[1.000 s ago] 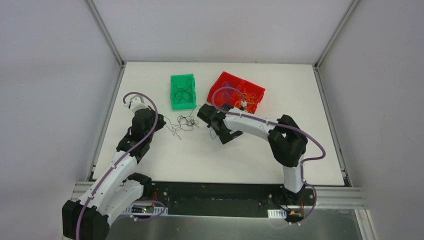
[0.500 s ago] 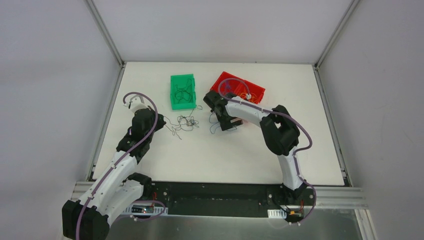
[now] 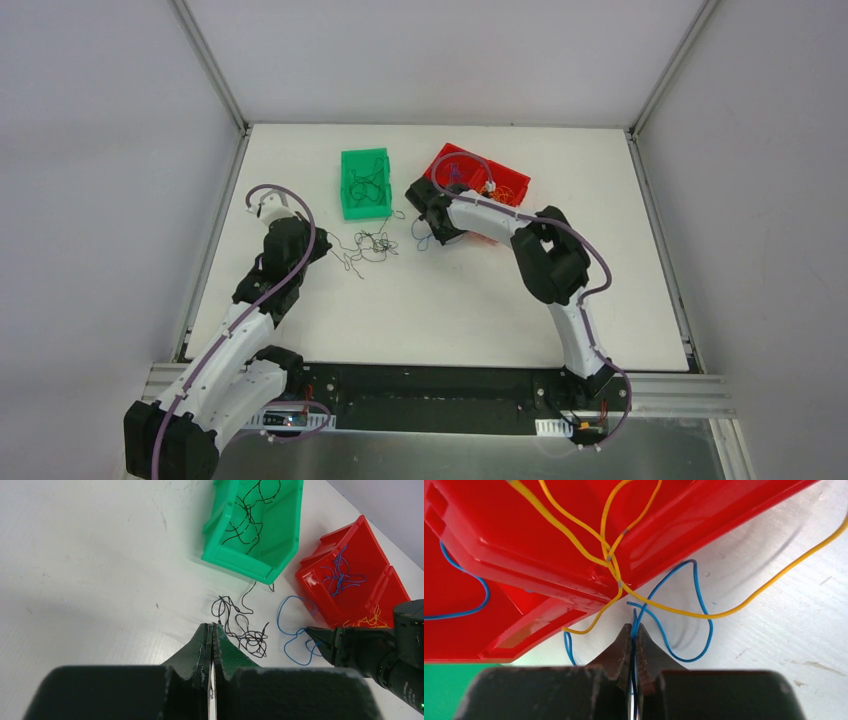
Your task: Untangle the cables
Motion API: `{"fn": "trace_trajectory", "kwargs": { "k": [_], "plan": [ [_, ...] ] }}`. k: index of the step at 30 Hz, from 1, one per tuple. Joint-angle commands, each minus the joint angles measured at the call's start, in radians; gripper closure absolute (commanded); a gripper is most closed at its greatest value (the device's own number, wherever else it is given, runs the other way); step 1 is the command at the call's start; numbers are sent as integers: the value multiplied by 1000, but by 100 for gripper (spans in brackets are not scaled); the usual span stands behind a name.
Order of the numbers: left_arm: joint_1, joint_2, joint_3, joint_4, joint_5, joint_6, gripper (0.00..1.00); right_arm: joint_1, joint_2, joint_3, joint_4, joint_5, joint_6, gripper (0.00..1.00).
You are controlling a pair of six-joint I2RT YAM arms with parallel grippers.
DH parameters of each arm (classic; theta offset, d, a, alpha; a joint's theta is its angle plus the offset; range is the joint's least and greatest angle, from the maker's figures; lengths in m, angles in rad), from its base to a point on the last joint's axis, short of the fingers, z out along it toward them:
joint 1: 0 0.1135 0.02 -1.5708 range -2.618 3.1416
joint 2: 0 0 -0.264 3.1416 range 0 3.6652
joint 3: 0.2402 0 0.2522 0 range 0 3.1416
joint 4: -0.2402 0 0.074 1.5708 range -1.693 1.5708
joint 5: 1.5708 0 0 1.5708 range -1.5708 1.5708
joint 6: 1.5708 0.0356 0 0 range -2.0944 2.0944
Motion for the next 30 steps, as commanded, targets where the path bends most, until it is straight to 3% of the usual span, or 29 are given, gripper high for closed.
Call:
{"fn": "trace_trajectory", "kwargs": {
  "k": [1,8,14,20,25,30],
  "plan": [
    [-1,-15,34,35,8,18,100,2,-104,-56,18,30,-67,100],
    [-1,-18,32,36,6,18,100,15,-274,-110,114,-36,-256,100],
    [-1,-17,32,35,5,21,100,12,-345,-87,232,-243,-441,100],
    [-1,-16,31,35,2,21,100,4,-344,9,223,-382,-506,100],
    [-1,-17,32,35,0,23,100,-56,-318,-25,427,-670,-523,100],
    [-1,-14,33,36,5,21,100,-79,-324,-69,517,-692,-544,100]
  ]
}}
